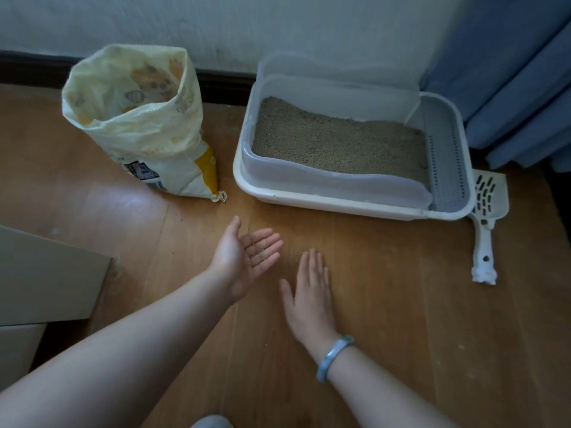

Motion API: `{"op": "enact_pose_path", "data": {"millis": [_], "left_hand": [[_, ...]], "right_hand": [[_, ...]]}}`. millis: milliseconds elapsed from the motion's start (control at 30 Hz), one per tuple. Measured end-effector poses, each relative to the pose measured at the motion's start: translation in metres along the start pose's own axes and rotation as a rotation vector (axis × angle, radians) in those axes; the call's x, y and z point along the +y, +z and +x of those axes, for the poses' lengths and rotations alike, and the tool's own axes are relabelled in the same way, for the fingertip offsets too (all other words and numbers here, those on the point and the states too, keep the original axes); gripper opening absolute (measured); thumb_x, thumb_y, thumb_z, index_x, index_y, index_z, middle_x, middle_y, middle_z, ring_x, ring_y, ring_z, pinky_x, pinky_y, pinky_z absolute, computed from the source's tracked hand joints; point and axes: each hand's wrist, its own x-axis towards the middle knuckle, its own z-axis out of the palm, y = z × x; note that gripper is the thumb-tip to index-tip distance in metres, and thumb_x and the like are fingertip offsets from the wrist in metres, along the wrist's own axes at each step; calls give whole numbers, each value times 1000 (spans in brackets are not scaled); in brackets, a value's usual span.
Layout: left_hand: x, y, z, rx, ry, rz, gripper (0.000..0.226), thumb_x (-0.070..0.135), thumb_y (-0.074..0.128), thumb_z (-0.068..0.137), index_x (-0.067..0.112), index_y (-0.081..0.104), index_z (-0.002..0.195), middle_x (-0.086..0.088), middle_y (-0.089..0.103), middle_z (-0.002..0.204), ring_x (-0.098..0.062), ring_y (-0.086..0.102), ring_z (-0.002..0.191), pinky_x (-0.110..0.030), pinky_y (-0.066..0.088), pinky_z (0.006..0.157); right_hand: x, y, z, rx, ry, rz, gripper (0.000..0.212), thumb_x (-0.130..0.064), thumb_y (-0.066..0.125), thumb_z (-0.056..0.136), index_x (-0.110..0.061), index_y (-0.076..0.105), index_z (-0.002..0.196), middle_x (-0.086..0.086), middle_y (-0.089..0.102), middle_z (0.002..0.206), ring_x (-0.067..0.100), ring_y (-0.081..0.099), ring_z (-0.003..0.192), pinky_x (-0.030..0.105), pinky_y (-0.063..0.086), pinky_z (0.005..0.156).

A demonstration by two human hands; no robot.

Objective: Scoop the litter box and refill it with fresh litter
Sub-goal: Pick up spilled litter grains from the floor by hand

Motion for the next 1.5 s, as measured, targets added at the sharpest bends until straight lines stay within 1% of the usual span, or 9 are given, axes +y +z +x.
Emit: {"op": "enact_pose_path", "data": {"millis": [167,233,333,467,667,833,1100,1300,1500], "left_hand": [[5,-9,-2,9,14,-16,63,55,27,98,3,61,105,-14,67,111,-23,67,98,-32,53,80],[8,-13,-3,21,28,-22,62,54,26,98,3,61,103,-14,67,111,-23,66,100,-32,53,83],[11,-20,-4,34,43,-19,61,54,26,98,4,61,105,-15,67,112,-25,66,103,-34,52,88],[13,-28,-2,58,31,-26,62,54,26,98,3,60,111,-15,66,115,-25,66,103,-34,52,88],[10,-24,-2,63,18,-10,61,54,27,98,4,60,107,-16,66,115,-26,65,104,-35,52,90],[10,-20,0,49,23,-11,61,54,26,98,4,60,107,-15,66,114,-24,65,103,-34,52,88],[10,-16,-2,34,25,4,62,55,27,98,4,60,111,-14,68,113,-24,67,101,-34,54,85],[10,-13,-6,28,37,10,62,55,28,98,4,61,111,-14,68,112,-24,67,101,-34,54,86],[10,-12,-8,26,30,-5,61,55,28,98,4,62,104,-14,68,110,-24,67,101,-33,54,84]], "right_hand": [[-25,0,12,79,-77,294,65,-38,23,93,-8,7,149,3,-3,157,11,-10,143,30,-3,118],[-11,-8,16,189,-52,394,55,-21,39,95,-8,26,146,5,18,155,16,14,143,31,12,117],[35,-27,28,287,-184,192,50,4,44,78,-6,58,124,9,55,131,27,49,122,45,40,104],[60,-63,51,42,-376,-70,65,15,44,78,-14,49,135,2,49,140,20,39,133,39,28,114],[30,-61,67,-170,-582,-281,69,4,46,85,-21,27,147,-4,26,154,14,20,142,34,23,115],[41,-46,40,-91,-621,-282,60,5,61,75,-11,51,133,5,48,140,24,40,133,43,46,99],[47,-50,30,143,-289,-71,53,7,51,84,-9,49,134,4,51,136,21,44,126,31,37,105],[30,-39,32,38,-380,-232,59,10,59,75,-5,50,132,12,51,133,29,48,121,40,51,88],[30,-39,32,131,-424,-59,40,2,62,79,-9,63,118,6,63,112,25,57,102,35,52,84]]}}
